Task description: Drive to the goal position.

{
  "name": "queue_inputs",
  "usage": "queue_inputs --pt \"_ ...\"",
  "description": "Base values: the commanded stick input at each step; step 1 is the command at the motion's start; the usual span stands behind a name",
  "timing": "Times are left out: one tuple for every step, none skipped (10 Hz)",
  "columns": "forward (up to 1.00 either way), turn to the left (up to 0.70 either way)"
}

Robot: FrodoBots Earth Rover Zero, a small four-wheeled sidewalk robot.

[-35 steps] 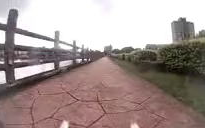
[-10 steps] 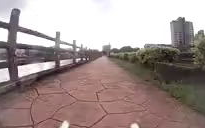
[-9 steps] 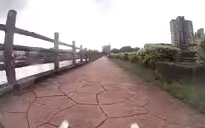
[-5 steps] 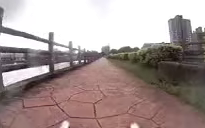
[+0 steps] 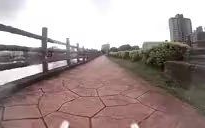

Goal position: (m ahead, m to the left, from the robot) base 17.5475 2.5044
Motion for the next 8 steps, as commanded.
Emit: queue_inputs --pt "0.7 0.0" --pt "0.7 0.0" --pt "0.7 0.0" --pt "0.7 0.0" --pt "0.7 0.0" --pt "0.7 0.0" --pt "0.7 0.0" --pt "0.7 0.0"
